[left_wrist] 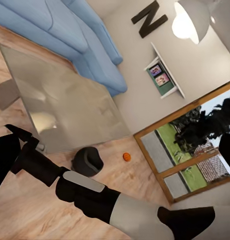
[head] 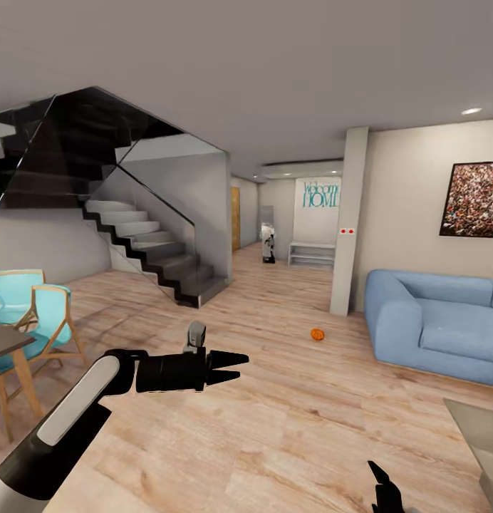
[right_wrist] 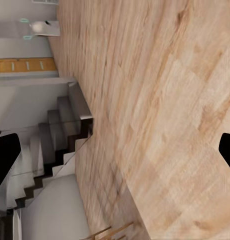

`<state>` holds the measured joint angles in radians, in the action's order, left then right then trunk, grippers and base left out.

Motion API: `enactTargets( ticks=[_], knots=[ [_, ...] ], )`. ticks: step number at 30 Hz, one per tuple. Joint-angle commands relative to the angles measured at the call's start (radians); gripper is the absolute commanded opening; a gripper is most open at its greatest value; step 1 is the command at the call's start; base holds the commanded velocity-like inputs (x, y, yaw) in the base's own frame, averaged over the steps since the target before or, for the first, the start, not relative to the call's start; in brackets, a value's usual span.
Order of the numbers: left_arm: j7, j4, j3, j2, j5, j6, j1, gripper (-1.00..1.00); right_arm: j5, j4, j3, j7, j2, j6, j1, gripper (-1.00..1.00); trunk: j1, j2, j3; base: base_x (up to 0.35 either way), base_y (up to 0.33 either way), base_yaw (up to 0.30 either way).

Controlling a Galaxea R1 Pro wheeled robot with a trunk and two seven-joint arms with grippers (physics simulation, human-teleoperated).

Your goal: Place each of the two pumpkins and all three candles from the living room inside a cabinet in the living room (use any cabinet), then make sure every cabinet is closed, and position the cauldron so it is next to a table in the living room.

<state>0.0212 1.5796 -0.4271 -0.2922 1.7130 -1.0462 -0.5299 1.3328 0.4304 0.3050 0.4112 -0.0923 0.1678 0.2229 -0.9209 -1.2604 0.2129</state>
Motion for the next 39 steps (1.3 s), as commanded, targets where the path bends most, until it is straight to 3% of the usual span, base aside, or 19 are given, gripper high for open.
enactTargets(
  ticks=[1, 33, 39],
  knots=[
    [0.002, 0.0, -0.001, -0.001, 0.004, -0.001, -0.001, 1.0, 0.009, -0.001, 0.005, 0.003, 0.0, 0.01, 0.001, 1.0, -0.001, -0.001, 0.001, 0.31, 0.011, -0.176],
    [-0.001, 0.003, -0.001, -0.005, 0.004, -0.001, 0.001, 1.0, 0.008, -0.001, 0.005, 0.004, 0.0, 0.01, 0.001, 1.0, -0.001, -0.001, 0.017, 0.033, 0.001, -0.03],
    [-0.001, 0.003, -0.001, -0.004, 0.004, -0.001, 0.001, 1.0, 0.008, -0.001, 0.005, 0.004, 0.0, 0.01, 0.001, 1.0, -0.024, -0.043, 0.039, 0.0, 0.0, 0.0]
  ],
)
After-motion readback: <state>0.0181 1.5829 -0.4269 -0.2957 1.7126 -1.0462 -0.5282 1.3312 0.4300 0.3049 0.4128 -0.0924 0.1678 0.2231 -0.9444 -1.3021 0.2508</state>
